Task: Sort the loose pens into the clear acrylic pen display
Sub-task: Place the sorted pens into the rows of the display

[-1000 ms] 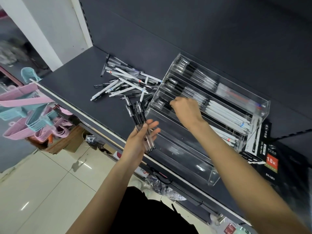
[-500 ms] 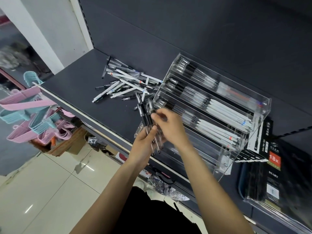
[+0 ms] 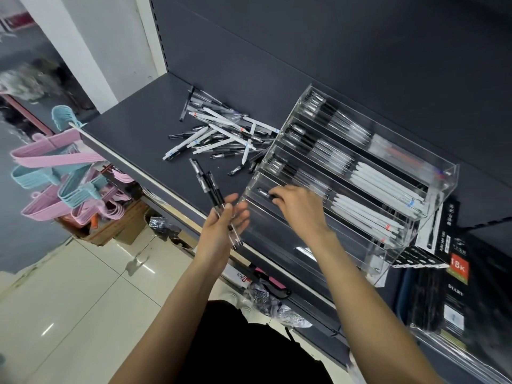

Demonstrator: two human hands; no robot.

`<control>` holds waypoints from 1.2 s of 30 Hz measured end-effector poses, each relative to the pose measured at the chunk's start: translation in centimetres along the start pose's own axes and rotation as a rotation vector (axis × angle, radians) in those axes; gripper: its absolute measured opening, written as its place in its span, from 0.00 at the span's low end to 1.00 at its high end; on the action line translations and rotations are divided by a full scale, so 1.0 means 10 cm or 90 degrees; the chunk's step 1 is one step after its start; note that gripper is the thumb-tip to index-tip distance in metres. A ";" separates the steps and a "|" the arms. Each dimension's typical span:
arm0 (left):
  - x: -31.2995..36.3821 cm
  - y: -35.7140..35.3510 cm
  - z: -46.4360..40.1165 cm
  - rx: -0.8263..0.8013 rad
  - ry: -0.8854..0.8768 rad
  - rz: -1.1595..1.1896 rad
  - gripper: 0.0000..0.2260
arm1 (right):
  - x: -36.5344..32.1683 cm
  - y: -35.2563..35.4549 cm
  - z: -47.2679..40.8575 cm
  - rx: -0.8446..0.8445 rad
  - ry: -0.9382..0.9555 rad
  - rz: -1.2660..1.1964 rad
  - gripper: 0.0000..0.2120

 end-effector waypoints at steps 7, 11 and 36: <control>-0.01 -0.03 0.02 -0.032 0.013 0.015 0.12 | 0.01 -0.24 -0.07 -0.069 -0.116 -0.233 0.12; 0.00 -0.07 0.05 -0.064 0.043 0.009 0.12 | -0.01 -0.09 0.01 -0.056 -0.164 -0.247 0.14; 0.07 -0.31 -0.04 -0.074 0.021 -0.077 0.14 | 0.28 0.42 -0.35 0.057 -0.096 -0.125 0.08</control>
Point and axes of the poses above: each hand's wrist, its own z-axis away from the middle knuckle, its own y-axis out of the back of the hand, x = y × z, the point moved 5 cm from there along -z, towards the middle knuckle, and after that the axes turned 3 degrees about y, right-handed, at the moved point
